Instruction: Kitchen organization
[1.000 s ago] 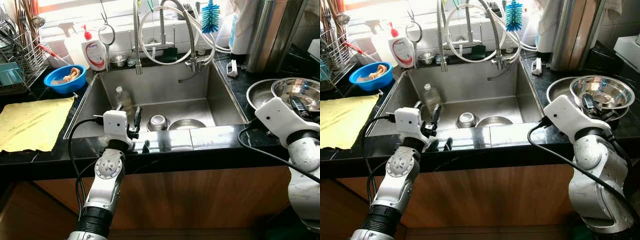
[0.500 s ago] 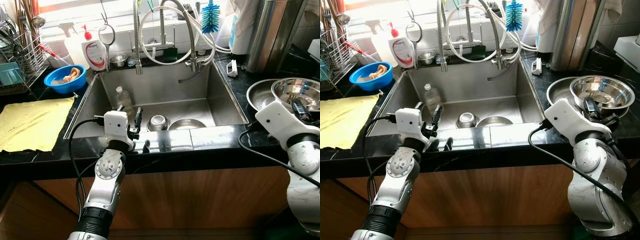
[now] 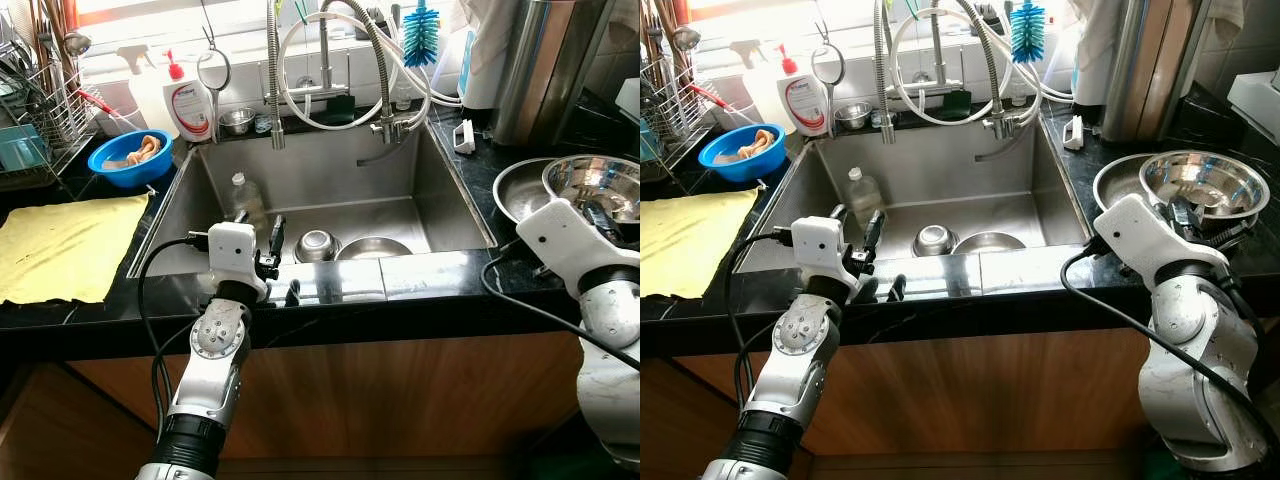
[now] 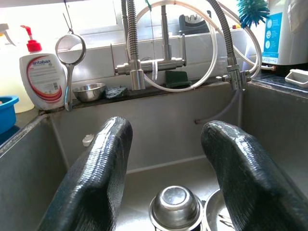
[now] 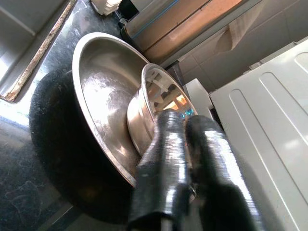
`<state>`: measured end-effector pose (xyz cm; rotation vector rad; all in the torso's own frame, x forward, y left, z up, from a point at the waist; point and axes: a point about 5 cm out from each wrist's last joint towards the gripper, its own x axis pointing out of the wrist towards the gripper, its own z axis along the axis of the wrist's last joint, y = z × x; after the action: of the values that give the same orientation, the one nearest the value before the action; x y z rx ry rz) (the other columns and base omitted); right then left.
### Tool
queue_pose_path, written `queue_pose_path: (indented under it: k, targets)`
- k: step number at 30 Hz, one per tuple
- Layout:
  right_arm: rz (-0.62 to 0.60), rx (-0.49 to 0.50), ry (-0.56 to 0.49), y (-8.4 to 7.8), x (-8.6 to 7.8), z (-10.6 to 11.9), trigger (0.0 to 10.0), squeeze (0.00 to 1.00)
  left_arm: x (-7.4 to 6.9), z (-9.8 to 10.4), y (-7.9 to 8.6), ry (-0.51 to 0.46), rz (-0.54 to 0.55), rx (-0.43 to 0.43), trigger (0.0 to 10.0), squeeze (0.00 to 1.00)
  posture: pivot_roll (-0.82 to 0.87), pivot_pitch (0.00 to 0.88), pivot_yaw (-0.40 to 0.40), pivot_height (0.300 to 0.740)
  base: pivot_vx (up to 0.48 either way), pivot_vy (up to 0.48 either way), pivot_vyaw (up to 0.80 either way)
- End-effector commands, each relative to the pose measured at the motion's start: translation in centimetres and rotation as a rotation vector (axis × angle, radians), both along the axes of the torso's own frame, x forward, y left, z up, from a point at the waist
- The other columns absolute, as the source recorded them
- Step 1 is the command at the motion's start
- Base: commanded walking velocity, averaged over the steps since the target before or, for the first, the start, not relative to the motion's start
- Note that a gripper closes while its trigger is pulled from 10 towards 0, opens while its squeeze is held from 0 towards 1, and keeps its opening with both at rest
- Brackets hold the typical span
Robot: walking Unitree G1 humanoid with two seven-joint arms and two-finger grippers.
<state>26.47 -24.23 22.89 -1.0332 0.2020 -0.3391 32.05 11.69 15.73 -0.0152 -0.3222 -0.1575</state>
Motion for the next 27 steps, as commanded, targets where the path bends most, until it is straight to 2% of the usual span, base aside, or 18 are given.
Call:
queue_pose_path:
  k: [1, 13, 14, 15, 16, 24, 27]
  targets:
    - [0.0, 0.006, -0.028, 0.0, 0.1, 0.5, 0.0, 0.0, 0.0, -0.6, 0.5, 0.023, 0.011, 0.01, 10.0, 0.0, -0.28, 0.0, 0.116, 0.74, 0.0, 0.0, 0.0]
    - [0.01, 0.022, -0.047, 0.3, 0.3, 0.9, 0.0, 0.0, 0.0, -0.6, 0.5, 0.02, 0.013, 0.01, 10.0, 0.0, -0.28, 0.0, 0.115, 0.74, 0.0, 0.0, 0.0]
    - [0.025, 0.023, -0.066, 0.5, 0.4, 1.2, 4.7, 0.0, 0.0, -0.5, 0.5, 0.018, 0.016, 0.01, 10.0, 0.0, -0.28, 0.0, 0.115, 0.74, 0.0, 0.0, 0.0]
    - [0.025, 0.023, -0.066, 0.5, 0.4, 1.2, 4.7, 0.0, 0.0, -0.5, 0.5, 0.018, 0.016, 0.01, 10.0, 0.0, -0.28, 0.0, 0.115, 0.74, 0.0, 0.0, 0.0]
    - [0.037, 0.023, -0.077, 0.7, 0.4, 1.3, 10.0, 0.0, 0.0, -0.5, 0.5, 0.017, 0.017, 0.01, 10.0, 0.0, -0.28, 0.0, 0.115, 0.74, 0.0, 0.0, 0.0]
    - [0.083, 0.039, -0.157, 1.6, 0.7, 2.4, 10.0, 0.0, 0.1, -0.5, 0.6, 0.015, 0.017, 0.009, 10.0, 0.0, -0.28, 0.0, 0.118, 0.74, 0.0, 0.0, 0.0]
    - [0.114, 0.093, -0.189, 2.0, 0.9, 2.7, 10.0, 0.0, 0.1, -0.4, 0.6, 0.014, 0.018, 0.01, 10.0, 0.0, -0.28, 0.0, 0.118, 0.74, 0.0, 0.0, 0.0]
